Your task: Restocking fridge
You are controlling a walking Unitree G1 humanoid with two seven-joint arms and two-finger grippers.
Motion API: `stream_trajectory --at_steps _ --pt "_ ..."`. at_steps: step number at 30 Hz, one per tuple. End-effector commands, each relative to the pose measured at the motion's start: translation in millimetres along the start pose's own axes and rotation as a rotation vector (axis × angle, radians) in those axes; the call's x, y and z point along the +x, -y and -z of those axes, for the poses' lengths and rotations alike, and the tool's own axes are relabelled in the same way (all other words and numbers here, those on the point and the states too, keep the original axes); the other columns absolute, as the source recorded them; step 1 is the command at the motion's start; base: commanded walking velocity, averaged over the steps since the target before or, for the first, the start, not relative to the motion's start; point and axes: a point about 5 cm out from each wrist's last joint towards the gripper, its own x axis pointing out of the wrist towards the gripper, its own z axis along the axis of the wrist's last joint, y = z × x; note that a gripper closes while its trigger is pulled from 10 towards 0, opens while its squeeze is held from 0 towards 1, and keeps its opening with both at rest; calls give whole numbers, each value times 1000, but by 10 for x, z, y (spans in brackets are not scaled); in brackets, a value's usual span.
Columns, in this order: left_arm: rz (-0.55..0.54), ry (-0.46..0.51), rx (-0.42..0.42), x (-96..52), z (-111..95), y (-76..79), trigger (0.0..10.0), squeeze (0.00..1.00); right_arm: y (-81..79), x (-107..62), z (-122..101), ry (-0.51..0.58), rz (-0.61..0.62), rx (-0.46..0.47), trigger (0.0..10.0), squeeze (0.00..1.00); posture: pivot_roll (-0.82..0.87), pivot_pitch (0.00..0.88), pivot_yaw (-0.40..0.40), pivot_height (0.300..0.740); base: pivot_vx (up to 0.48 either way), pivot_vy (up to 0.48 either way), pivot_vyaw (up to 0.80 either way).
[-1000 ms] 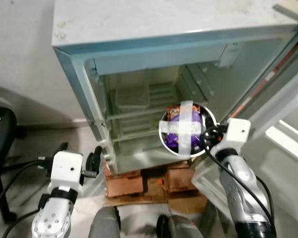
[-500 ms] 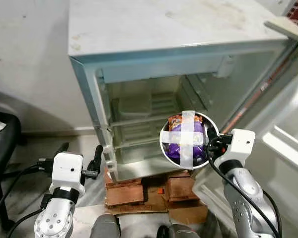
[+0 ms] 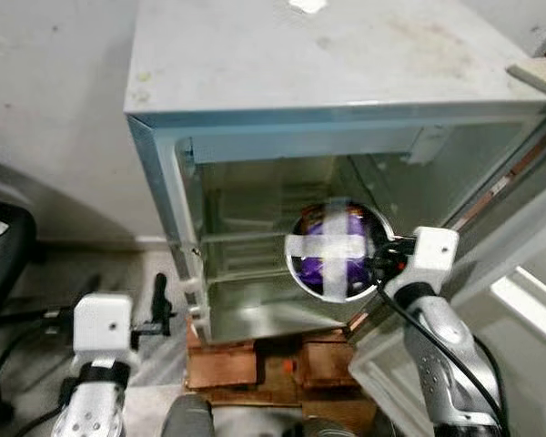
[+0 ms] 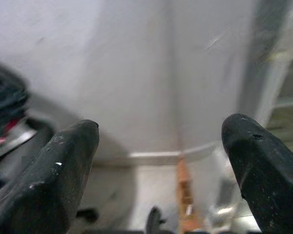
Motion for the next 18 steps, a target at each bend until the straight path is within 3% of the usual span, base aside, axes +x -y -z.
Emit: stream_trajectory --at_steps 1,9,15,18 --pt "-28 28 5 -11 -58 -36 10000 0 38 24 -28 17 -1 -6 10000 0 167 107 -72 740 0 0 0" --pt "-47 5 27 -60 -23 -116 10000 0 -95 434 -102 36 -24 41 10000 0 206 143 -78 740 0 0 0" --pt "-51 -10 37 -143 -60 -152 10000 0 -61 653 -119 16 71 74 10000 0 249 197 -92 740 0 0 0" --pt "-51 -17 35 -186 -69 -150 10000 0 -58 675 -115 15 83 80 10000 0 259 212 -92 740 0 0 0"
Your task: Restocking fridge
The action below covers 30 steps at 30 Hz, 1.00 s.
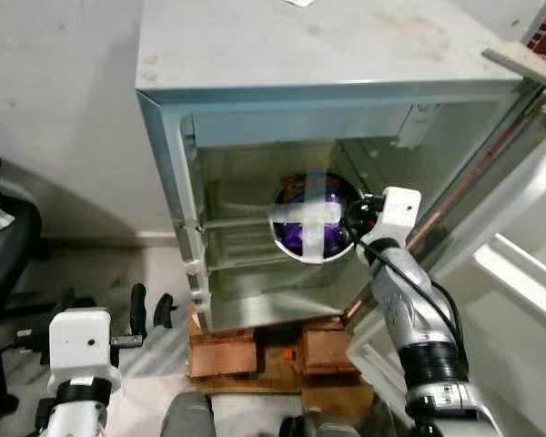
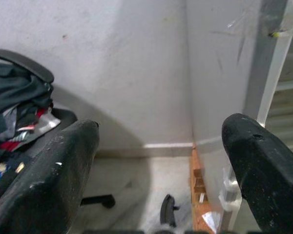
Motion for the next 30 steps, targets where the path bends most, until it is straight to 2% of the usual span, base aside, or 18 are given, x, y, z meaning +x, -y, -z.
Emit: stream_trajectory --at_steps 1,4,6,13,21,26,30 --pt "-1 -6 1 -27 -21 -9 10000 0 31 21 -27 19 20 4 10000 0 259 212 -92 740 0 0 0" --pt "-4 -40 0 -163 -14 -31 10000 0 88 50 -85 60 50 24 10000 0 271 243 -79 740 0 0 0" --pt "3 -53 2 -197 -3 -38 10000 0 140 29 -79 66 74 29 10000 0 269 248 -73 740 0 0 0" --pt "22 -49 -7 -142 -67 -32 10000 0 234 48 -36 61 156 50 10000 0 279 266 -65 740 0 0 0" --pt "28 -68 -30 -259 -144 -38 10000 0 76 239 -40 43 188 180 10000 0 317 305 -67 740 0 0 0" --pt "43 -87 -42 -324 -176 -7 10000 0 -92 412 -126 24 172 282 10000 0 351 327 -80 740 0 0 0" --pt "31 -93 -54 -345 -200 -7 10000 0 -128 492 -200 9 185 343 10000 0 364 333 -99 740 0 0 0"
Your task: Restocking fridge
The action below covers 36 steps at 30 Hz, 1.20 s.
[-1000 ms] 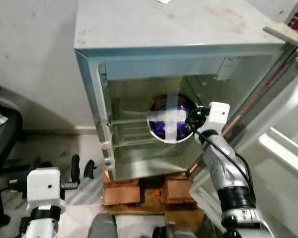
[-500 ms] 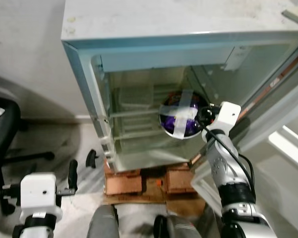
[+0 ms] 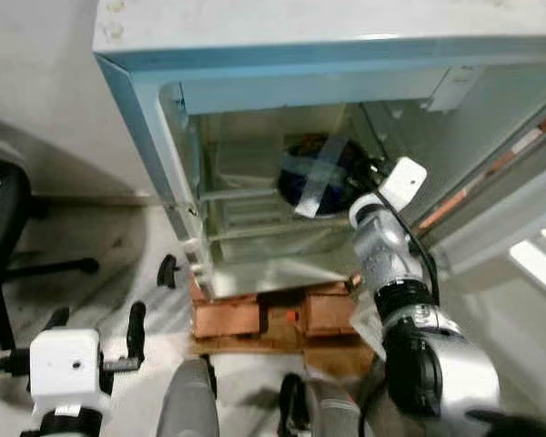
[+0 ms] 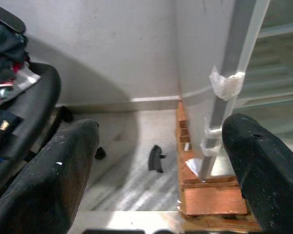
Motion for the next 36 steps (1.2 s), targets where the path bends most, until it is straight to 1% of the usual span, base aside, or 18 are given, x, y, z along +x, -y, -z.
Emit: stream_trajectory --at_steps 1,5,6,10,11,12,16,17,18,21,22,24,26,28,31,33,34,36 --pt "-20 -23 -10 -55 -3 -12 10000 0 49 28 9 -23 41 53 10000 0 367 335 -106 740 0 0 0" --pt "-25 -33 -24 -85 -3 10 10000 0 5 68 -35 -36 54 105 10000 0 376 336 -115 740 0 0 0" --pt "-23 -39 -32 -92 -3 29 10000 0 -9 82 -29 -57 71 169 10000 0 377 336 -115 740 0 0 0" --pt "-15 -42 -44 -71 -16 66 10000 0 -30 97 -20 -95 106 332 10000 0 383 332 -120 740 0 0 0" --pt "-15 -42 -44 -71 -16 66 10000 0 -30 97 -20 -95 106 332 10000 0 383 332 -120 740 0 0 0" --pt "-20 -40 -45 -51 -17 54 10000 0 -62 108 -50 -91 99 368 10000 0 383 330 -121 740 0 0 0" --pt "-39 -40 -60 -24 -10 40 10000 0 -100 132 -137 -72 101 489 10000 0 384 320 -132 740 0 0 0" --pt "-42 -40 -65 -21 -8 45 10000 0 -118 140 -164 -66 95 524 10000 239 381 316 -135 740 0 0 0" --pt "-44 -41 -73 -10 -7 64 10000 0 -151 151 -210 -55 81 588 10000 973 378 314 -140 740 0 0 0" --pt "-46 -44 -81 -1 -4 87 10000 0 -178 158 -236 -52 71 630 10000 1000 375 312 -144 740 0 0 0" --pt "-45 -44 -87 11 -4 108 10000 0 -215 161 -247 -56 60 656 10000 1000 374 311 -146 740 0 0 0" --pt "-43 -43 -92 20 -6 121 10000 0 -268 162 -255 -59 32 674 10000 1000 373 312 -146 740 0 0 0" --pt "-44 -43 -96 29 -6 131 10000 0 -340 159 -251 -70 -5 667 10000 1000 372 312 -148 740 0 0 0" --pt "-46 -44 -98 34 -3 128 10000 0 -360 158 -248 -72 -15 672 10000 1000 368 310 -150 740 0 0 0" --pt "-49 -45 -101 45 1 127 10000 0 -419 155 -249 -78 -63 682 10000 1000 367 310 -150 740 0 0 0" --pt "-49 -44 -103 64 1 131 10000 0 -465 149 -238 -87 -102 663 10000 1000 364 308 -150 740 0 0 0" --pt "-49 -41 -105 87 1 139 10000 0 -511 136 -207 -102 -150 595 10000 1000 361 302 -152 740 0 0 0" --pt "-50 -39 -107 106 1 146 10000 0 -527 127 -177 -114 -177 539 10000 1000 360 300 -152 740 0 0 0"
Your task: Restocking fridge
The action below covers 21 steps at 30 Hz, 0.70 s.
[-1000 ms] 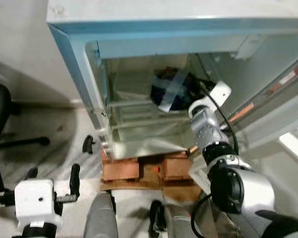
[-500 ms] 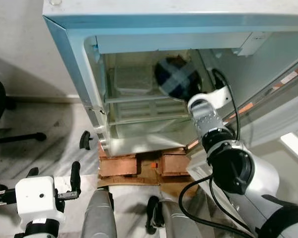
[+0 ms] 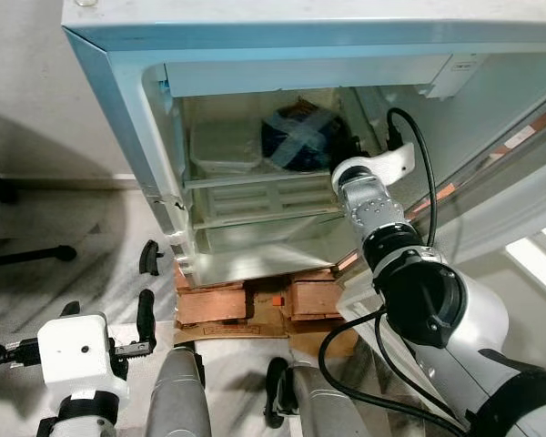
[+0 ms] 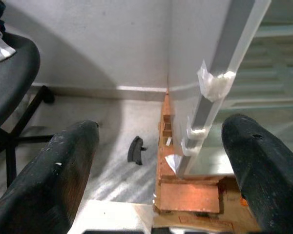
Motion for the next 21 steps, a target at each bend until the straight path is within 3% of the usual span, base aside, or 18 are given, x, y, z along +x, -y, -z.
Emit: stream_trajectory --at_steps 1,7,8,13,14,21 --pt "-6 -41 3 -11 70 -5 10000 0 18 -8 50 -38 -17 -62 10000 1000 354 295 -153 740 0 0 0" --pt "-8 -21 -1 107 72 -3 10000 0 167 -38 43 -99 -37 -281 10000 1000 335 262 -156 740 0 0 0" --pt "-10 -15 -1 151 74 -4 10000 0 224 -51 41 -123 -33 -382 10000 1000 331 256 -157 740 0 0 0" --pt "-2 0 -5 217 64 15 10000 0 305 -71 24 -161 -48 -527 10000 1000 318 238 -155 740 0 0 0" --pt "5 9 -5 288 70 28 10000 0 344 -79 -17 -169 -55 -626 10000 1000 301 205 -148 740 0 0 0" --pt "20 41 -4 425 43 55 10000 0 312 -69 -100 -149 -89 -692 10000 1000 298 170 -142 740 0 0 0"
